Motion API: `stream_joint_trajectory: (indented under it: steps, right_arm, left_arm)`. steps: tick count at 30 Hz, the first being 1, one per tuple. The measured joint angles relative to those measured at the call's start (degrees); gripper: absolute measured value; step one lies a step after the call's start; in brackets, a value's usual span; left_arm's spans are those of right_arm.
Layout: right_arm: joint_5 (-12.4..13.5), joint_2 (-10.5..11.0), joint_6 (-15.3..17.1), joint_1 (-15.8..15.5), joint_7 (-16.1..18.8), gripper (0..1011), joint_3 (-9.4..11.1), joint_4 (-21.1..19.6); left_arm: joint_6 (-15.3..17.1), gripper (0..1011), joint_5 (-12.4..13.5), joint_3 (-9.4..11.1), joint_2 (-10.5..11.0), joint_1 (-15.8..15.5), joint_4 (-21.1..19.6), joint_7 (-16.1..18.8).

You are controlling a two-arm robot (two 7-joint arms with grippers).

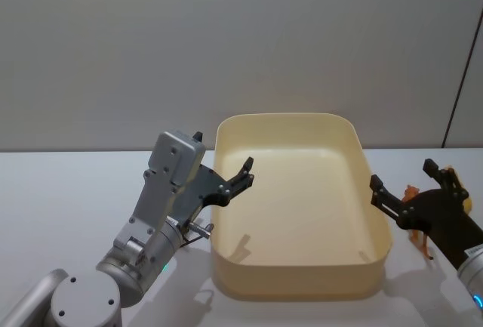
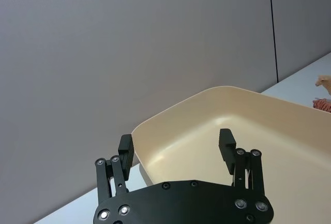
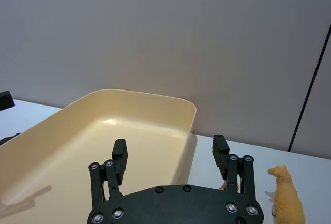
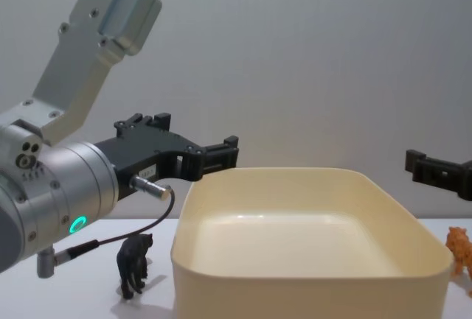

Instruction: Pick up the toy alternately with two hands and place it into the central storage box.

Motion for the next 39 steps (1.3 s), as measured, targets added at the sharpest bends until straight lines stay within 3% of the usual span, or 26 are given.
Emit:
stream_joint_trajectory:
  steps: [12, 25, 31, 39]
  right_arm:
    - [1.6, 2.8, -0.5, -2.4, -0.8, 1001, 2.0, -0.9]
    - [4.1, 6.4, 0.3, -6.2, -5.2, 1001, 5.5, -1.5]
    - [5.1, 6.6, 1.6, -5.7, -6.4, 1001, 6.1, 0.2]
    - [5.6, 5.2, 4.0, -2.1, -6.5, 1001, 6.2, 4.7]
  left_arm:
    - [0.0, 1001, 0.0, 0.0, 0.0, 0.0, 0.0, 0.0]
    - [0.0, 1001, 0.0, 0.0, 0.0, 0.0, 0.0, 0.0]
    - [0.0, 1001, 0.0, 0.0, 0.0, 0.0, 0.0, 0.0]
    - [0.0, 1001, 0.0, 0.0, 0.0, 0.0, 0.0, 0.0]
